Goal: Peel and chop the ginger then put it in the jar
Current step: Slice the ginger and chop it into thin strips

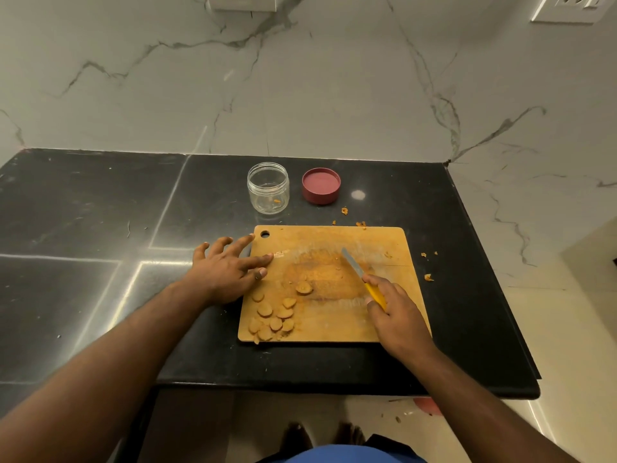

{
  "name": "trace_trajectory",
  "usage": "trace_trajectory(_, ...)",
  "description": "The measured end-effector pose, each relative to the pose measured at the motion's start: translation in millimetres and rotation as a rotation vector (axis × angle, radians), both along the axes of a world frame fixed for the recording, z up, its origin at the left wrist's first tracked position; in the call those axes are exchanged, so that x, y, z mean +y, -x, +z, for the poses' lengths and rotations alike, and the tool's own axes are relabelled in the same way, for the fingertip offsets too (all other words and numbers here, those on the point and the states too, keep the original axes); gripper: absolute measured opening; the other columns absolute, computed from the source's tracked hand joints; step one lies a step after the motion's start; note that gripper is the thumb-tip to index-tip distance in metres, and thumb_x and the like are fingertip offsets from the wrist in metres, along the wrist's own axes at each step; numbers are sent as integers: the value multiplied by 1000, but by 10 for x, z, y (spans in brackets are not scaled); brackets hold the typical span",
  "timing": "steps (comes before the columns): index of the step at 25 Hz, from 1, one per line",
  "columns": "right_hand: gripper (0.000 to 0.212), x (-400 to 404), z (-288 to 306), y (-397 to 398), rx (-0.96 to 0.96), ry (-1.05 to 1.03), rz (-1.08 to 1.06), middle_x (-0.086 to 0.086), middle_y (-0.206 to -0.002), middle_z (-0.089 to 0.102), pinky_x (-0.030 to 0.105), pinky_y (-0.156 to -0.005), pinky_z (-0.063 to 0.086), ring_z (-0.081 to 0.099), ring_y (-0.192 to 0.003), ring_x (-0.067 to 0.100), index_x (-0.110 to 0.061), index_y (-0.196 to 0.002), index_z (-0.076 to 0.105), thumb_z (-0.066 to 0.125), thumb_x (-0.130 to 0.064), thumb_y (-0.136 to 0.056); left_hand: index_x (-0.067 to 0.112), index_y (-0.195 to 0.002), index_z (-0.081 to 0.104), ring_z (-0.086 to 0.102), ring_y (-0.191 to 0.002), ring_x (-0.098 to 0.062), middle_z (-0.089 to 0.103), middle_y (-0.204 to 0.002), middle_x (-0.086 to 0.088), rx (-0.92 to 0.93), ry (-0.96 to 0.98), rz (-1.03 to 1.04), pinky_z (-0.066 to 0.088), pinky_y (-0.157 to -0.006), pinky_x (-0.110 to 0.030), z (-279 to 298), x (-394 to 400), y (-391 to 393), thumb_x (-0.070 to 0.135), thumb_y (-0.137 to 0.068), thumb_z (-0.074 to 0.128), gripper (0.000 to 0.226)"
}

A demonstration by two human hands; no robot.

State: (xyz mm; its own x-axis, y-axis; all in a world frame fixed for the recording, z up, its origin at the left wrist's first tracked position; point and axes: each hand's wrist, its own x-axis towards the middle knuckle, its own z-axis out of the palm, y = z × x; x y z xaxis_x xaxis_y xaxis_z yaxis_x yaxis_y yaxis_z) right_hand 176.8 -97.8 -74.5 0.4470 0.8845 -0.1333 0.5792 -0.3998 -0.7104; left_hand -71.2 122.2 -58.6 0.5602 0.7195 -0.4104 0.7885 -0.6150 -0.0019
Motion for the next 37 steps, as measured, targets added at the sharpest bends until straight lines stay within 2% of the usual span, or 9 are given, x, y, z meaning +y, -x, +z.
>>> trace_trajectory(5,41,8,26,-19,66,-36,8,-14,-129,48,17,-89,33,43,-113,1,-36,-140,48,52,-23,-101,63,-148,10,6,-151,-28,1,-166,11,22,-78,-50,4,-119,-59,14,-37,74,67,-98,15,50)
trace_trajectory(8,41,-23,40,-35,82,-31,84,-14,-130,49,18,-92,34,46,-117,3,-38,-137,50,53,-22,-100,49,-143,44,31,-140,-23,37,-154,9,-174,-193,-34,28,-112,-48,8,-88,32,53,-102,37,42)
trace_trajectory(12,40,-93,101,-111,-17,50,222,-14,-124,50,10,-84,38,50,-108,2,-38,-139,49,52,-25,-101,32,-115,71,58,-101,-14,70,-113,7,-472,-206,8,51,-80,-32,-17,-171,-120,31,-95,63,21)
trace_trajectory(16,42,-112,190,-250,-104,106,273,-12,-122,50,20,-86,44,52,-106,6,-41,-140,45,50,-27,-101,36,-136,54,62,-110,-19,68,-123,5,-557,-130,155,54,-82,-35,-12,-245,-290,23,-100,54,38)
trace_trajectory(19,44,-103,209,-327,-168,111,277,-10,-119,51,21,-85,46,53,-103,7,-42,-141,43,50,-26,-101,36,-154,27,37,-142,-24,49,-150,5,-382,-168,112,39,-108,-44,-48,-246,-322,24,-103,41,54)
trace_trajectory(22,45,-125,219,-327,-243,122,302,-14,-112,47,21,-75,48,54,-90,6,-43,-142,40,49,-27,-101,31,-158,13,20,-151,-23,42,-155,4,-206,-202,-2,21,-120,-47,-114,-287,-271,32,-106,23,53)
trace_trajectory(28,47,-272,206,-387,-583,186,473,-11,-106,39,26,-55,51,50,-63,10,-36,-146,36,46,-29,-102,32,-150,39,33,-146,-22,53,-146,8,-283,-297,-120,26,-119,-44,34,-310,-165,32,-104,37,46)
trace_trajectory(33,42,-204,245,-304,-564,89,366,-10,-98,41,25,-45,47,45,-55,10,-32,-142,44,49,-26,-101,35,-135,57,51,-114,-16,63,-126,8,-409,-185,-65,45,-92,-35,27,-603,-454,46,-98,49,39)
trace_trajectory(37,43,-117,196,-55,-521,58,452,-7,-99,40,33,-48,48,45,-58,12,-33,-143,42,47,-26,-101,35,-125,63,45,-112,-16,58,-122,8,-380,-167,20,43,-94,-37,-81,-783,-598,54,-97,47,37)
